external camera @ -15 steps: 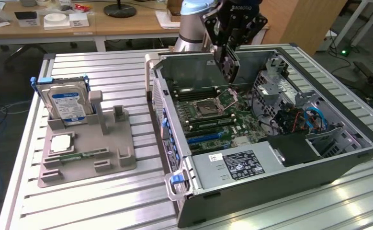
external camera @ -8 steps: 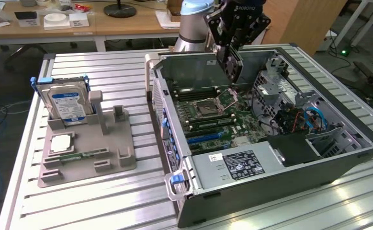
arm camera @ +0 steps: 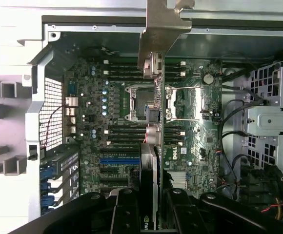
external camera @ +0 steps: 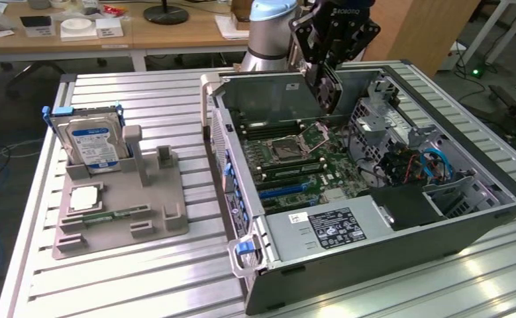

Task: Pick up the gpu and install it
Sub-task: 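Pick up the gpu and move the gpu toward the slot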

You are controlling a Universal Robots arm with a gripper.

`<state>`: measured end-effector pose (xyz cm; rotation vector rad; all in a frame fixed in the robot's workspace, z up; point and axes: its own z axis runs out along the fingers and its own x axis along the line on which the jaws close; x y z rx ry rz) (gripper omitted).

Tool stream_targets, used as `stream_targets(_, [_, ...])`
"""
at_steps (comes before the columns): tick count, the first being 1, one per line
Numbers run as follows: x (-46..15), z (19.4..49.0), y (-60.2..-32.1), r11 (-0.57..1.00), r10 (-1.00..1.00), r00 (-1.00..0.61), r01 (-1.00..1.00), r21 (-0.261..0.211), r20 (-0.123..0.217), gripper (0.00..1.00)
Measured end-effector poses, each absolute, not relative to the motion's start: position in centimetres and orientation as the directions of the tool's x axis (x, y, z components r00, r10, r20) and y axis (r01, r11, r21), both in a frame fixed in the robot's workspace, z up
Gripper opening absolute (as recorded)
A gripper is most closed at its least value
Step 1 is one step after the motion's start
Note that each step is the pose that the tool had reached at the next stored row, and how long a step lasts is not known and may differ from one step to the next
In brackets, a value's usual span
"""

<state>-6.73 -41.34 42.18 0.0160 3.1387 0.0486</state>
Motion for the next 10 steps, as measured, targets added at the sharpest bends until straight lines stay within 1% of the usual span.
stream_targets(10, [-5.3,42.1,-41.3,0.999,0.010,-1.000,0.010,0.031,-0.002,0.27])
